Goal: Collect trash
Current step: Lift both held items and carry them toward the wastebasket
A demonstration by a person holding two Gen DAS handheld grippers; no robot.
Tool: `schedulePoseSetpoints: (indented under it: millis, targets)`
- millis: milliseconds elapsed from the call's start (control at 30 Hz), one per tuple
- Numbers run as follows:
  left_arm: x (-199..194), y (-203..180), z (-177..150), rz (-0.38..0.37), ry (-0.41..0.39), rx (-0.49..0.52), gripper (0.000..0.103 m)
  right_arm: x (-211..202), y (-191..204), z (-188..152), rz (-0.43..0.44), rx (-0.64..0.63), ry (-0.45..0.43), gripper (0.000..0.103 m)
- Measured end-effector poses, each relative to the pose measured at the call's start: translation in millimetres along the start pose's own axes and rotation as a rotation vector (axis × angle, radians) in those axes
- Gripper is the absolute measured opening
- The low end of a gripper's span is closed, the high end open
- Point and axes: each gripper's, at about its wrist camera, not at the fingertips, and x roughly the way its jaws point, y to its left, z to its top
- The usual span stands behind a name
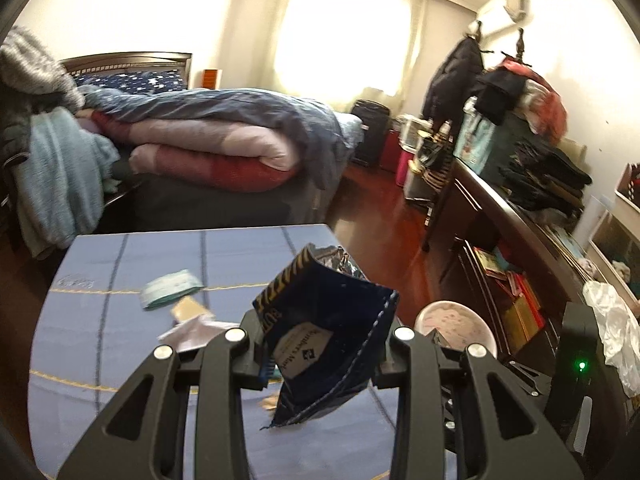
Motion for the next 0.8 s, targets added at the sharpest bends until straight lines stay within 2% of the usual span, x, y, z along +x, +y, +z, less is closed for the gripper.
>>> schedulePoseSetpoints:
  millis: [800]
  targets:
    - [108, -165, -10, -0.236, 0.119, 0.225, 0.035, -23, -154, -13, -0.226, 0.250, -0.038, 0.062]
